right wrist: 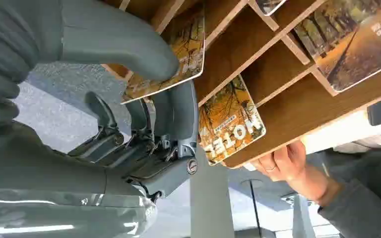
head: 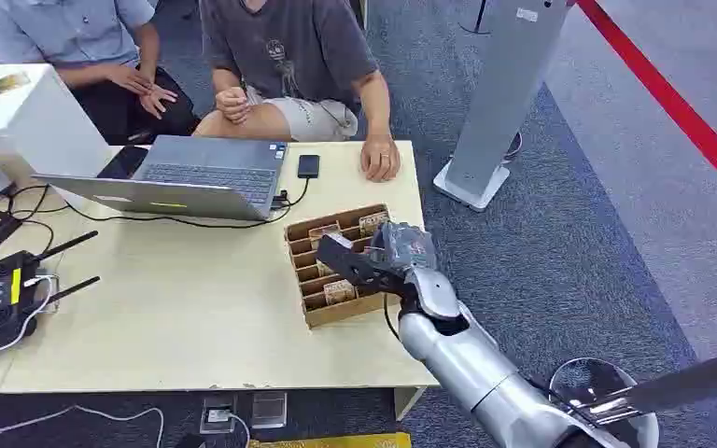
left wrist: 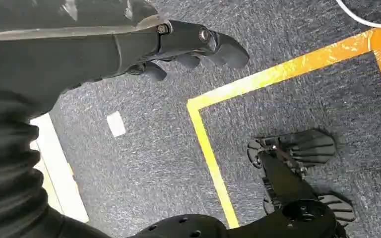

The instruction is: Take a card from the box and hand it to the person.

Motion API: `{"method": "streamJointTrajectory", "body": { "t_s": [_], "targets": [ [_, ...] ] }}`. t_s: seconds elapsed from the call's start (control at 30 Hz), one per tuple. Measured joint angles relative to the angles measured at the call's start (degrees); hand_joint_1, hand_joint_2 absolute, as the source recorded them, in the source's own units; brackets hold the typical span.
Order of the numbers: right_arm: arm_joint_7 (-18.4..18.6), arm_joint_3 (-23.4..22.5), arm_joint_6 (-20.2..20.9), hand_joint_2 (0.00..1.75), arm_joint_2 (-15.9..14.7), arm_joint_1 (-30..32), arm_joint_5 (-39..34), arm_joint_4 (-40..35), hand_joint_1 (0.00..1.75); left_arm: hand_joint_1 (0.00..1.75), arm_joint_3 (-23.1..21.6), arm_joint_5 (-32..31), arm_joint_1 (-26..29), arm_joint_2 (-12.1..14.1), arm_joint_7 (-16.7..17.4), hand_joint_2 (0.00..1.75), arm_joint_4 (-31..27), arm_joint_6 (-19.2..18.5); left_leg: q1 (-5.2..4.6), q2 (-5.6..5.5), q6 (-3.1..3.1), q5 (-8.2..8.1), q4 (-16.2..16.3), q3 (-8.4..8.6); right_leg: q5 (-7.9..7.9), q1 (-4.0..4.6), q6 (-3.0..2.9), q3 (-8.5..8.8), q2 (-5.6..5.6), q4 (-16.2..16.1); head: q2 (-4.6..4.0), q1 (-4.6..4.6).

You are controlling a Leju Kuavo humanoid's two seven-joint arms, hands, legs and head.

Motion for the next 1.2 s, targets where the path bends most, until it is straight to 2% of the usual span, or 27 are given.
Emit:
{"method": "streamJointTrajectory", "body": {
  "t_s": [0.03, 0.07, 0.53, 0.63, 0.73, 0.87, 1.2],
  "targets": [
    [0.0, 0.02, 0.02, 1.75, 0.0, 0.0, -0.02, 0.0, 1.43, 0.0, 0.0, 0.0, -0.01, 0.0, 0.0, 1.75, 0.0, -0.07, 0.0, 0.0, 0.0, 0.0, 0.0, 0.01, 0.0, 0.0, 0.0, 0.0, 0.0, 0.0, 0.0, -0.02],
    [-0.07, 0.04, 0.02, 1.75, 0.0, 0.0, -0.04, 0.0, 1.27, 0.0, 0.0, 0.0, -0.01, 0.0, 0.0, 1.75, 0.0, -0.13, 0.0, 0.0, 0.0, 0.0, 0.0, 0.01, 0.0, 0.0, 0.0, 0.0, 0.0, 0.0, 0.0, 0.0],
    [-1.26, 0.42, -0.3, 1.75, -0.02, 0.0, 0.44, 0.04, 1.27, 0.0, 0.0, -0.29, -0.11, 0.02, -0.29, 1.75, 0.0, 0.24, 0.0, 0.0, -0.01, 0.01, 0.0, 0.01, 0.0, 0.0, 0.0, 0.0, 0.0, 0.0, 0.0, 0.0],
    [-3.41, 0.57, -0.66, 1.75, -0.02, 0.0, 1.29, -0.04, 1.27, 0.0, 0.0, -0.24, -0.11, 0.02, -0.24, 1.75, 0.0, 0.17, 0.0, 0.0, -0.01, 0.01, 0.0, 0.0, 0.0, 0.0, 0.0, 0.0, 0.0, 0.0, 0.0, 0.0],
    [-9.12, 0.96, -0.98, 1.75, -0.02, -0.07, 1.92, -1.07, 1.27, 0.0, 0.0, -0.2, -0.12, 0.02, -0.26, 1.75, 0.0, 0.0, 0.0, 0.0, -0.01, 0.01, 0.0, 0.0, 0.0, 0.0, 0.0, 0.0, 0.01, 0.0, 0.0, 0.02],
    [-14.67, 1.55, -2.43, 1.75, -0.09, -0.51, 4.46, -3.22, 1.27, 0.0, 0.0, -0.15, -0.12, 0.02, -0.72, 1.75, 0.0, -0.2, 0.0, 0.01, -0.01, 0.01, 0.0, 0.0, 0.0, 0.0, 0.0, -0.01, 0.01, 0.01, 0.0, 0.0],
    [-17.12, 1.84, -1.42, 1.75, -0.63, -3.97, 6.45, -9.01, 1.27, 0.0, 0.0, 0.33, -0.16, 0.02, -0.85, 1.75, 0.0, -0.13, 0.0, 0.01, -0.01, 0.01, 0.0, 0.0, 0.01, 0.0, 0.0, 0.0, 0.01, 0.01, 0.0, 0.02]
  ]
}}
